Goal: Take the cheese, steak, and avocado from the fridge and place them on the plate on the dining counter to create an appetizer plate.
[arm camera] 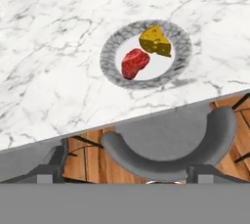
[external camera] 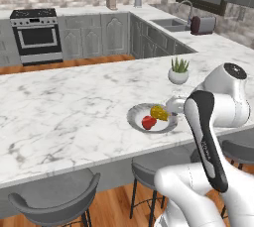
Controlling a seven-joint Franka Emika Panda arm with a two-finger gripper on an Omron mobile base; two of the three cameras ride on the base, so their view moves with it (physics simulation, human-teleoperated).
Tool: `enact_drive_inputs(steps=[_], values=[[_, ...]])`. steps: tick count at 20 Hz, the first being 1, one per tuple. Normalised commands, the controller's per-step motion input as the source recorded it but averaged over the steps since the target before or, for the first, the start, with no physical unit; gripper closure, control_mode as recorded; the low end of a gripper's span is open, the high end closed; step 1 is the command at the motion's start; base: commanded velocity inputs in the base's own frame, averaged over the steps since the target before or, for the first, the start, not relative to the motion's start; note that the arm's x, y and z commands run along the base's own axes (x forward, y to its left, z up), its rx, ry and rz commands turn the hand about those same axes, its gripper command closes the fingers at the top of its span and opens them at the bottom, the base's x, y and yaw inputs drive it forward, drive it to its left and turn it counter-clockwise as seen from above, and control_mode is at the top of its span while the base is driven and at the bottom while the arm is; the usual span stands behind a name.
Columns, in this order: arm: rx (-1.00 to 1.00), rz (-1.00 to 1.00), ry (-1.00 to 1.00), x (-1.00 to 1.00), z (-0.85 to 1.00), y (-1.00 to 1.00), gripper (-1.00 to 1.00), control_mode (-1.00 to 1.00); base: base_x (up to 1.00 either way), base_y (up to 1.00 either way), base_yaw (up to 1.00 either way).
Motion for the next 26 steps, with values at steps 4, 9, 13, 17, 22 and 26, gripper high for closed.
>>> enact_drive_inputs(steps=[4,9,13,17,22,26], values=[[-0.09,0.18,-0.14,-0.77,0.31,0.0,-1.0,-1.0,0.0,0.0,0.0],[-0.13,0.19,-0.19,-0.89,0.17,0.0,-1.0,-1.0,0.0,0.0,0.0],[-0.07,0.07,-0.05,-0.36,0.14,0.01,-1.0,1.0,-0.36,0.04,0.04],[0.0,0.0,0.0,0.0,0.0,0.0,-1.0,1.0,-0.99,0.1,0.03],[0.0,0.0,0.0,0.0,0.0,0.0,-1.0,1.0,-1.0,0.52,0.0],[0.0,0.0,0.0,0.0,0.0,0.0,-1.0,1.0,-1.0,0.97,0.0]])
